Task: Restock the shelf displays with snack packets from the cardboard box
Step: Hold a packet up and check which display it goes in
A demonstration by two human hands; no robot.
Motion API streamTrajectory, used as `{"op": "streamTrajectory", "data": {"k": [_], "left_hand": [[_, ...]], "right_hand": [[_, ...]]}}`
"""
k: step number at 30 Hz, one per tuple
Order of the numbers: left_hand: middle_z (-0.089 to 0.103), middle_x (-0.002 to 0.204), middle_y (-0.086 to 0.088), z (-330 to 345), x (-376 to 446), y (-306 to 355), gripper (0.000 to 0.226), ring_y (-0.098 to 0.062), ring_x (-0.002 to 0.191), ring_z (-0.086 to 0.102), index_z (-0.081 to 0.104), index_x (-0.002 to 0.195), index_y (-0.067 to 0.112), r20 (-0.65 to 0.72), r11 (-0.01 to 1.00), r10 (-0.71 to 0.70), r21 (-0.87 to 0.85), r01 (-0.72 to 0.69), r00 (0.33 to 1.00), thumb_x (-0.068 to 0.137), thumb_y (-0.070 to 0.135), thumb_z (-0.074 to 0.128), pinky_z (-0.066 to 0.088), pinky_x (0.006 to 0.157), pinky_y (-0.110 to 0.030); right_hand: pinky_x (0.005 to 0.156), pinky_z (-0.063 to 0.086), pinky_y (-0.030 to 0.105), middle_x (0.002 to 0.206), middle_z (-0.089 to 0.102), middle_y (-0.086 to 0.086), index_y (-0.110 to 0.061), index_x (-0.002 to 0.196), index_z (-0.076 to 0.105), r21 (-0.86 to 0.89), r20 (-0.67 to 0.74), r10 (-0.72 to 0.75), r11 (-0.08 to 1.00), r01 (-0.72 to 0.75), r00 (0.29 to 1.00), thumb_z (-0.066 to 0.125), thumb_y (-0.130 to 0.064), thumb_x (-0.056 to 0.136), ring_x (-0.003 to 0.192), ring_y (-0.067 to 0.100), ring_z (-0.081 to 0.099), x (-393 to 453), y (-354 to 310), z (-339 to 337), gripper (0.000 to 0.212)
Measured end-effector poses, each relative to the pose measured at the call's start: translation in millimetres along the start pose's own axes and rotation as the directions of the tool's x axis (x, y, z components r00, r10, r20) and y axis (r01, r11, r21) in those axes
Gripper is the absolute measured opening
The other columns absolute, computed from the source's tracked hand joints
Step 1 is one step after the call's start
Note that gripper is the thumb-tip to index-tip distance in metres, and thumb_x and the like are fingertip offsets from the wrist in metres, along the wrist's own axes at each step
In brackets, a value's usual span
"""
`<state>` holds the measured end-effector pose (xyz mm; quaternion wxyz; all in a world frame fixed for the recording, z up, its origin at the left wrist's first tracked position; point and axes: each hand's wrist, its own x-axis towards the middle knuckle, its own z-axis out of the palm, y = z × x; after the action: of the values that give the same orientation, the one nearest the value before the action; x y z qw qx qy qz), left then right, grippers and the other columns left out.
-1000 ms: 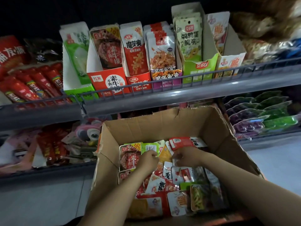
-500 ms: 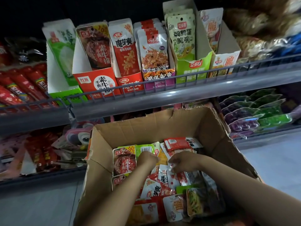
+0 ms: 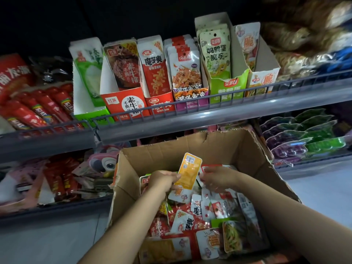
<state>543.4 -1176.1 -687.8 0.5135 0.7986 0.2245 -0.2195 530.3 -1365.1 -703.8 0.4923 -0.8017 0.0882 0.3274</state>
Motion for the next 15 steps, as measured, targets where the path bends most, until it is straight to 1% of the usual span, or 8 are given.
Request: {"op": "streamTrajectory", "data": {"k": [2, 3, 5, 7, 9, 11, 13, 15], "left_hand": [[0.07, 0.085, -0.005, -9.6, -13.3, 5.7, 0.005, -0.006, 0.045, 0.062, 0.067, 0.082, 0.011, 0.033, 0.998, 0.032, -0.051, -0.03, 0.999, 0.082, 0.011, 0.072, 0.041, 0.038, -0.014], [0.071, 0.085, -0.006, -13.9, -19.3, 7.9, 0.006, -0.008, 0.049, 0.065, 0.067, 0.083, 0.012, 0.049, 0.997, 0.05, -0.069, -0.047, 0.998, 0.082, 0.011, 0.073, 0.044, 0.04, -0.015], [0.072, 0.08, -0.006, -22.6, -32.1, 12.0, 0.005, -0.01, 0.056, 0.068, 0.067, 0.083, 0.012, 0.067, 0.991, 0.101, -0.098, -0.094, 0.993, 0.082, 0.012, 0.072, 0.049, 0.047, -0.017], [0.073, 0.079, -0.006, -31.7, -43.3, 14.6, 0.004, -0.011, 0.063, 0.07, 0.068, 0.083, 0.011, 0.06, 0.98, 0.168, -0.117, -0.16, 0.984, 0.082, 0.011, 0.072, 0.053, 0.053, -0.018], [0.073, 0.082, -0.004, -39.6, -53.5, 16.9, 0.004, -0.011, 0.072, 0.071, 0.07, 0.082, 0.012, 0.051, 0.966, 0.241, -0.105, -0.235, 0.969, 0.08, 0.012, 0.073, 0.056, 0.065, -0.022], [0.074, 0.081, 0.005, -45.1, -62.8, 20.9, 0.004, -0.01, 0.079, 0.069, 0.073, 0.078, 0.02, 0.049, 0.947, 0.319, -0.05, -0.317, 0.946, 0.076, 0.018, 0.077, 0.055, 0.074, -0.024], [0.073, 0.078, 0.012, -47.9, -72.0, 27.3, 0.008, -0.005, 0.081, 0.066, 0.074, 0.073, 0.028, 0.039, 0.914, 0.406, -0.039, -0.404, 0.913, 0.075, 0.022, 0.078, 0.049, 0.072, -0.018], [0.072, 0.081, 0.013, -46.8, -79.9, 34.6, 0.009, -0.001, 0.082, 0.064, 0.072, 0.073, 0.03, 0.008, 0.864, 0.502, -0.057, -0.501, 0.865, 0.076, 0.023, 0.076, 0.045, 0.07, -0.013]], "right_hand": [[0.064, 0.051, 0.028, 0.095, 0.061, 0.006, -0.021, 0.113, 0.055, 0.246, -0.011, 0.005, 0.969, -0.002, 1.0, 0.045, -0.041, 0.098, 0.075, 0.017, 0.063, -9.9, -11.2, -1.7, 0.028], [0.066, 0.053, 0.03, 0.097, 0.062, 0.009, -0.018, 0.118, 0.054, 0.375, 0.001, 0.01, 0.927, -0.009, 1.0, 0.042, -0.043, 0.098, 0.076, 0.019, 0.066, -14.5, -17.1, -2.7, 0.034], [0.066, 0.056, 0.034, 0.091, 0.066, 0.015, -0.013, 0.115, 0.057, 0.586, 0.039, 0.0, 0.81, -0.023, 0.999, 0.038, -0.046, 0.098, 0.072, 0.023, 0.069, -22.7, -26.9, -5.2, 0.041], [0.066, 0.059, 0.035, 0.092, 0.068, 0.022, -0.007, 0.111, 0.058, 0.703, 0.073, -0.015, 0.71, -0.041, 0.997, 0.034, -0.049, 0.098, 0.073, 0.026, 0.071, -32.1, -34.5, -10.1, 0.05], [0.069, 0.059, 0.036, 0.095, 0.068, 0.026, 0.001, 0.109, 0.059, 0.75, 0.101, -0.031, 0.66, -0.055, 0.994, 0.036, -0.046, 0.098, 0.076, 0.028, 0.071, -43.2, -38.9, -15.5, 0.053], [0.071, 0.059, 0.033, 0.095, 0.069, 0.024, 0.005, 0.108, 0.059, 0.745, 0.116, -0.071, 0.666, -0.04, 0.991, 0.048, -0.032, 0.094, 0.078, 0.027, 0.071, -58.2, -44.1, -19.1, 0.041], [0.067, 0.059, 0.028, 0.095, 0.069, 0.021, 0.004, 0.106, 0.06, 0.721, 0.109, -0.13, 0.693, 0.012, 0.986, 0.053, -0.01, 0.09, 0.077, 0.024, 0.07, -72.4, -49.5, -20.9, 0.023], [0.065, 0.059, 0.026, 0.095, 0.068, 0.018, 0.002, 0.11, 0.058, 0.705, 0.079, -0.186, 0.705, 0.077, 0.979, 0.048, 0.007, 0.09, 0.076, 0.022, 0.068, -82.1, -53.4, -23.1, 0.023]]}}
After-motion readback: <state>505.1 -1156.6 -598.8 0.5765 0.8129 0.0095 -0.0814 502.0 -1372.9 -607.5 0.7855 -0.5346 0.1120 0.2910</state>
